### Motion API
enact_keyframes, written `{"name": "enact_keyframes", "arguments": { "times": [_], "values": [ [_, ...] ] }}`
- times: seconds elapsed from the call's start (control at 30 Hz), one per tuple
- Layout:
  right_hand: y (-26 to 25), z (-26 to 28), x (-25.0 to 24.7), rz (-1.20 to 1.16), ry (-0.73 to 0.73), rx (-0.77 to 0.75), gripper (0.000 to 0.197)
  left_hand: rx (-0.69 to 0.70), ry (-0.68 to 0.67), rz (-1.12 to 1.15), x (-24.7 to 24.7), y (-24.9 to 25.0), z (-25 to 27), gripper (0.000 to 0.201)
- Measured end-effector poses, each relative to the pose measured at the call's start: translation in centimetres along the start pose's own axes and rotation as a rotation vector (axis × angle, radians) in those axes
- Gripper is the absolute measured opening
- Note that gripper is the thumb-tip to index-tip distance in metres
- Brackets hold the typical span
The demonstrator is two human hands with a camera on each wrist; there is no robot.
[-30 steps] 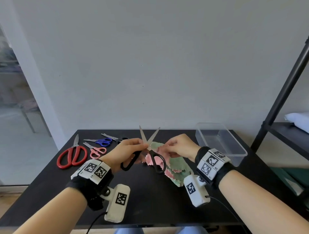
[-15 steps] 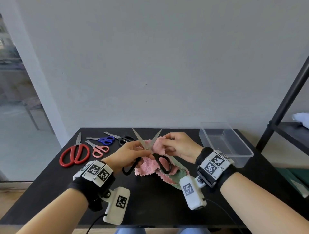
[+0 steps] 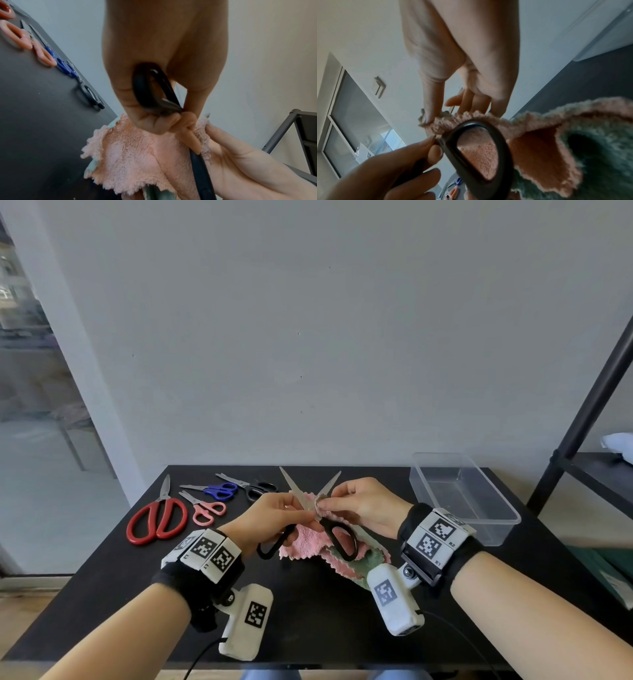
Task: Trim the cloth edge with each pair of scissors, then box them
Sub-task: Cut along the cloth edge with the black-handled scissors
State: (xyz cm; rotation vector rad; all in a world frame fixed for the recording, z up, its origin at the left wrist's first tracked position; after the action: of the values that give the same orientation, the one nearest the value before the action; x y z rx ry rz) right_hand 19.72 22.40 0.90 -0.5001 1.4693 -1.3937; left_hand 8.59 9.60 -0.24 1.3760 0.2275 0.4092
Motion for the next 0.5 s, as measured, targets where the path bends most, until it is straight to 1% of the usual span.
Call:
{"name": "enact_keyframes", "arguments": {
  "times": [0.13, 0.2, 0.23, 0.3, 0.4, 0.5],
  "values": [
    [0.0, -0.2, 0.3, -0.041, 0.002, 0.041, 0.029, 0.011, -0.007, -0.017, 0.2, 0.2, 0.0, 0.012],
    [0.0, -0.3, 0.3, -0.064, 0.014, 0.053, 0.032, 0.013, -0.008, -0.026, 0.4, 0.2, 0.0, 0.017],
    [0.0, -0.4, 0.3, -0.075, 0.02, 0.057, 0.03, 0.016, -0.003, -0.033, 0.5, 0.2, -0.1, 0.02],
    [-0.1, -0.4, 0.3, -0.1, 0.026, 0.056, 0.026, 0.024, 0.008, -0.049, 0.6, 0.4, -0.1, 0.019],
    [0.2, -0.7, 0.2, -0.147, 0.054, 0.058, 0.044, 0.03, 0.005, -0.086, 0.6, 0.7, -0.2, 0.016],
    [0.7, -1.5, -0.3, -0.138, 0.099, 0.08, 0.058, 0.019, -0.004, -0.108, 0.5, 0.8, -0.2, 0.016]
  ]
}}
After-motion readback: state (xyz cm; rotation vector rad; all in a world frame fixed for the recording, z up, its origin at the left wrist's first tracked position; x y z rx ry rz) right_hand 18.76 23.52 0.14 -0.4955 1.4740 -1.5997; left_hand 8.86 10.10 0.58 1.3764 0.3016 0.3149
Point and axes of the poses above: each hand's wrist, its own z-axis away from the middle knuckle, its own x-axis out of the palm, y = z × x, the point moved 4 cm from there along -z, towards the middle knuckle, and after that the axes turned 15 degrees about z, right-handed, at the moved point
